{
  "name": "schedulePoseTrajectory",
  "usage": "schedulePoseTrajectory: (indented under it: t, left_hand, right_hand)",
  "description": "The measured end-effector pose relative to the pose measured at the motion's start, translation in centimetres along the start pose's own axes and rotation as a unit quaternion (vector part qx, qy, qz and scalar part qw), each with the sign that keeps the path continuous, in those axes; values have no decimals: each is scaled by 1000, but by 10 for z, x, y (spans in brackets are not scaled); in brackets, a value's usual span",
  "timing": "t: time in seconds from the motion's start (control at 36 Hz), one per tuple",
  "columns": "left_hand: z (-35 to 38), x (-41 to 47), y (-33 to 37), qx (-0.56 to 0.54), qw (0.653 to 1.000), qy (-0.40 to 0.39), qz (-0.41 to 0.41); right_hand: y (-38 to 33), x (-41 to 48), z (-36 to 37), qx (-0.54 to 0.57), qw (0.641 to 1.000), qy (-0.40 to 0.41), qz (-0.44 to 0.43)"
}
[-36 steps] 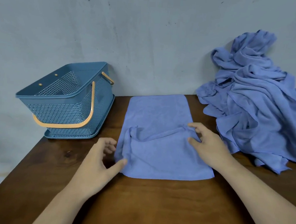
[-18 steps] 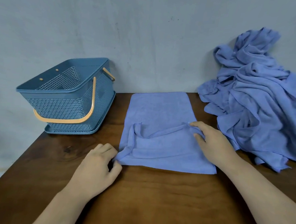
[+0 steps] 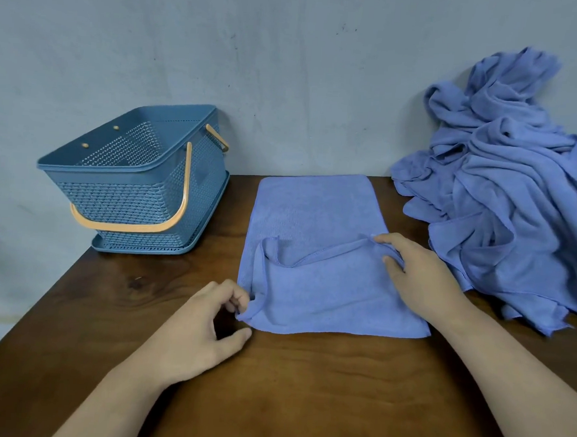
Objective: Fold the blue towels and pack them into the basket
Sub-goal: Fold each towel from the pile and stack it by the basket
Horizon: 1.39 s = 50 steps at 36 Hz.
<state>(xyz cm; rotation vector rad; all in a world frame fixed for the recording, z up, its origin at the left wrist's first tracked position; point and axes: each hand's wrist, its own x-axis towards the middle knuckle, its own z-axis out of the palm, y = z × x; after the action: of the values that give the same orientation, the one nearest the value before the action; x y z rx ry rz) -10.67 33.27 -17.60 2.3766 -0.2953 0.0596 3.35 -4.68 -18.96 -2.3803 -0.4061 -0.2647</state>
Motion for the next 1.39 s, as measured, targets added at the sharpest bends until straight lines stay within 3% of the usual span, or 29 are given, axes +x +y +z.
schedulePoseTrajectory:
  t: [0.36,0.61,0.81,0.94,1.0,1.08,1.22,1.28,1.39]
  left_hand:
    - [-10,0,-7,27,997,65,-19]
    - [-11,-6,4,42,999,-7,12]
    - [3,-1,18,150,983,96,53]
    - [4,2,18,190,966,173,37]
    - [4,2,16,161,968,188,36]
    - [2,2,12,-8,982,188,-15]
    - [-16,6,-2,-267,958,78,-72]
    - [-19,3,-4,-284,955,32,-72]
    - [-12,-1,0,-166,985,9,-36]
  right_hand:
    - [1,1,0,-3,1000,5,-3]
    - [-1,-1,1,-17,1000,10,-4]
    - [-2,-1,1,-20,1000,9,0]
    - [-3,-1,1,-22,1000,8,0]
    - [-3,-1,1,-22,1000,8,0]
    - [-4,-1,0,-22,1000,7,2]
    - [-5,-2,1,-24,1000,7,2]
    - [-5,-2,0,-26,1000,7,2]
    - [-8,-3,-2,-28,1000,4,2]
